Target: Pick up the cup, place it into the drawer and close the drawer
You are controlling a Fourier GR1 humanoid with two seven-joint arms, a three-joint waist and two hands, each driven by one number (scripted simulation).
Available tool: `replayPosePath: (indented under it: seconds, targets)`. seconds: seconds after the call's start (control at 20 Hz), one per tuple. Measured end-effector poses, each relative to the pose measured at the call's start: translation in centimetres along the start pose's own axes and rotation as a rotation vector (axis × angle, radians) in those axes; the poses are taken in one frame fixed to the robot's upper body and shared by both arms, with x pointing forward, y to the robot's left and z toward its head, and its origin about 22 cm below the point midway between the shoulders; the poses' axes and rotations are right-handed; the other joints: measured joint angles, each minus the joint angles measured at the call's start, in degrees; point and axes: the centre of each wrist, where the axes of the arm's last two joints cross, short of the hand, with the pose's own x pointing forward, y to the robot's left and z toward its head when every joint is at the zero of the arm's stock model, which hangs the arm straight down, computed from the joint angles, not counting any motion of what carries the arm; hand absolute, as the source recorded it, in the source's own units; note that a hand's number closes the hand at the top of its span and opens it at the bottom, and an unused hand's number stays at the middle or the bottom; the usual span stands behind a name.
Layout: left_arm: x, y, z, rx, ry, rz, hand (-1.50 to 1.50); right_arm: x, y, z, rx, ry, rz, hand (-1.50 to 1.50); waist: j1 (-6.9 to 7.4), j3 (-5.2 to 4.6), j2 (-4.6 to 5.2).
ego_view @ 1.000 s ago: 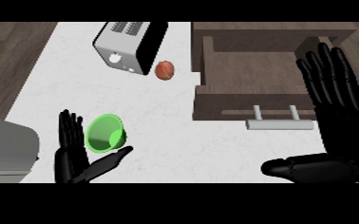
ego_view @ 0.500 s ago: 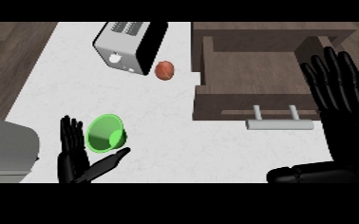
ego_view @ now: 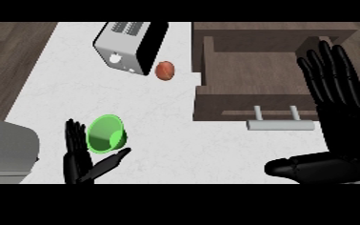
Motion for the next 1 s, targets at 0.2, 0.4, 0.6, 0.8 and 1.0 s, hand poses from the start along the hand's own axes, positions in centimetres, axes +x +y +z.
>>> replayPosePath:
  seconds: [0.2, 0.4, 0.6, 0.8, 1.0]
  targets:
    - [-0.6, 0.7, -0.3, -0.015, 0.0, 0.0, -1.5, 0.1, -0.3, -0.2, -0.003, 0.002, 0.004, -1.5, 0.0, -0.01, -0.01]
    - [-1.5, 0.4, -1.0, -0.033, -0.005, 0.015, -1.5, 0.4, -0.1, 0.3, -0.005, 0.001, -0.004, -1.5, -0.08, -0.01, 0.0]
    - [-2.3, 0.4, -1.4, -0.041, -0.009, 0.038, -1.5, 0.1, 0.3, 0.7, -0.001, 0.0, -0.002, -1.5, -0.09, -0.01, -0.01]
    - [-2.2, -0.5, -1.6, -0.04, -0.009, 0.066, -1.5, 0.2, 0.5, 0.5, 0.0, -0.001, -0.003, -1.5, -0.05, 0.0, -0.01]
    - [-2.6, -0.9, -1.6, -0.039, 0.0, 0.099, -1.5, 0.6, 0.5, 0.5, -0.003, 0.004, -0.002, -1.5, -0.07, 0.0, 0.0]
